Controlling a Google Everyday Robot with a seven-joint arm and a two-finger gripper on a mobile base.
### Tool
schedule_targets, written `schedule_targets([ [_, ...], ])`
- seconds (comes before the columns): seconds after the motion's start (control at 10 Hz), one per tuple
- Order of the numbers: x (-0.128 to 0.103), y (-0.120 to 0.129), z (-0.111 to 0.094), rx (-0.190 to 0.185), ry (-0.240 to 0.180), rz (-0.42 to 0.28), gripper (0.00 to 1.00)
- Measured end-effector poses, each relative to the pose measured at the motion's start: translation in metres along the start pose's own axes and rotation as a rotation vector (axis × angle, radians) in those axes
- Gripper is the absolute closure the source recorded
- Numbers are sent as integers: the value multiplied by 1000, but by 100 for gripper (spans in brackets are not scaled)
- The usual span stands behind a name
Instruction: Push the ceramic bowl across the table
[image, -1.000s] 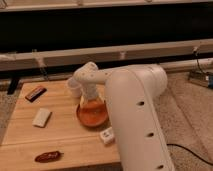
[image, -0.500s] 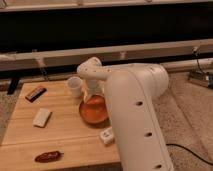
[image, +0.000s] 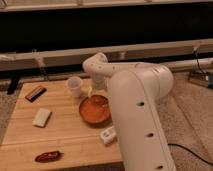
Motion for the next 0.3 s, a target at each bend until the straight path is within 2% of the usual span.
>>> schedule_targets([
  [0.3,8,8,1,1,11,-7,20],
])
